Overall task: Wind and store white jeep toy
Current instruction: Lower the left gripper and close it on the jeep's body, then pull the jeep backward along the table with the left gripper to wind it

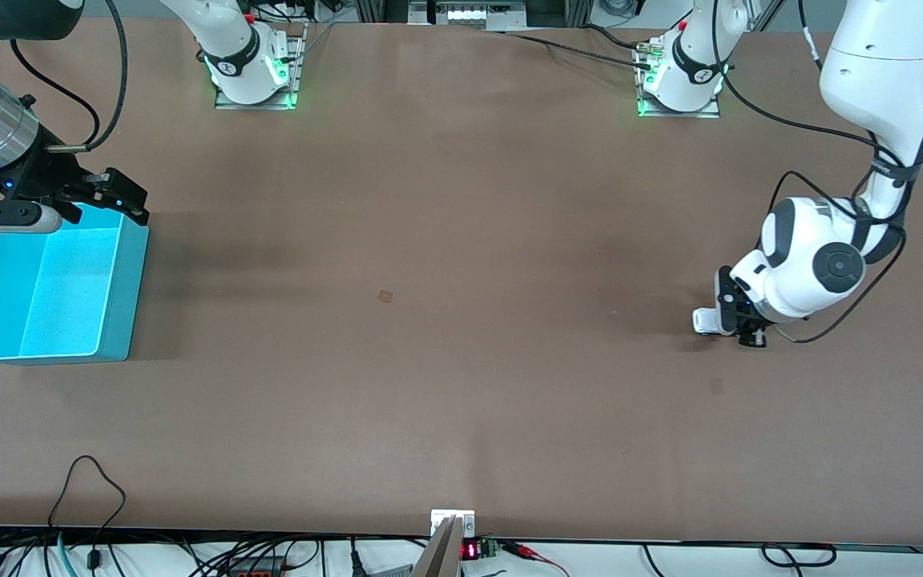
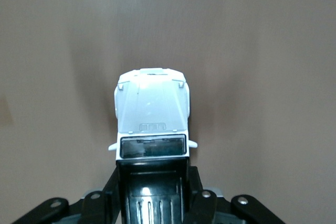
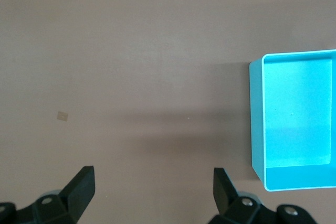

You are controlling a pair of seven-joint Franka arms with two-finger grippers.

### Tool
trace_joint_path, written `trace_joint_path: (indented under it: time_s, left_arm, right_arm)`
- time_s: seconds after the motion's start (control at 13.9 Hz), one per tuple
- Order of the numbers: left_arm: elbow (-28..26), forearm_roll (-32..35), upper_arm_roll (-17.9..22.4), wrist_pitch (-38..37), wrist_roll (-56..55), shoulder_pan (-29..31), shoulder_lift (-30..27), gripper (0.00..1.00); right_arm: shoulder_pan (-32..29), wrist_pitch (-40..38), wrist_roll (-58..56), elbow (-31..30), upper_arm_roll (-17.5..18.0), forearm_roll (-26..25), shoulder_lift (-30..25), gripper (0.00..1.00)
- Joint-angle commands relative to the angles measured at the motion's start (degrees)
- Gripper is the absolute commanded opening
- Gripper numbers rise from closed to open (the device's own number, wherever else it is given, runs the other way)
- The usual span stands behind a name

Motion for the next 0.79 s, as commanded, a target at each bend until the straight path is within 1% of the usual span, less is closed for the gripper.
trace_joint_path:
  time_s: [0.0,0.43,0.58,0.72]
  left_arm:
    - [2.68,1.37,-0.11,-0.35,3.75,4.66,4.25,0.18]
    - [3.83,1.37,-0.11,-0.18,9.38,12.57,5.22,0.18]
    - [4.62,1.37,-0.11,0.0,9.56,13.63,6.44,0.18]
    - [4.79,1.37,-0.11,0.09,11.57,13.81,6.45,0.18]
  right_arm:
    - [0.17,-0.33,0.43,-0.89,-0.07,0.8,-1.25,1.0]
    - [0.17,-0.33,0.43,-0.89,-0.07,0.8,-1.25,1.0]
    - [0.17,-0.33,0.43,-0.89,-0.07,0.8,-1.25,1.0]
    - [0.17,-0.33,0.43,-0.89,-0.07,0.8,-1.25,1.0]
